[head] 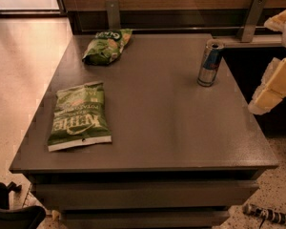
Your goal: Pick redbull can
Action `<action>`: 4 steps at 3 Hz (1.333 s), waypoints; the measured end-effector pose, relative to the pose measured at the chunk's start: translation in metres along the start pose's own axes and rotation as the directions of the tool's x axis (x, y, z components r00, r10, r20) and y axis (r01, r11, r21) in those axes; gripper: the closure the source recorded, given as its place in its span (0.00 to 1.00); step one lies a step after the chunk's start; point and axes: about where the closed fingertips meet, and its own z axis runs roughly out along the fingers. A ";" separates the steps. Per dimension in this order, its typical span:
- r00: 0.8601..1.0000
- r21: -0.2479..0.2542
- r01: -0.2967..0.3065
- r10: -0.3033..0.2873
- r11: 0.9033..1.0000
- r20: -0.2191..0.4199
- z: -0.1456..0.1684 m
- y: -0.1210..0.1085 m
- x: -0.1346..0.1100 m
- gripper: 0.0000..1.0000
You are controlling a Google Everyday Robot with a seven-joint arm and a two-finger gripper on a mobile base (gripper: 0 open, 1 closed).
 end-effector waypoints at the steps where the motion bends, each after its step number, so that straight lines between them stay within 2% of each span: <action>1: 0.988 0.026 -0.103 0.100 0.994 0.114 0.028 -0.011 0.022 0.00; 2: 0.941 0.028 -0.206 0.190 0.978 0.281 0.062 -0.013 0.041 0.00; 3: 0.828 0.068 -0.314 0.238 0.947 0.508 0.095 -0.029 0.046 0.00; 4: 0.701 0.120 -0.429 0.247 0.895 0.669 0.100 -0.063 0.041 0.00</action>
Offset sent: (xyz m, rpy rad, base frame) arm 0.1017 -0.0581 -0.0509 0.6728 -0.5099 -0.2212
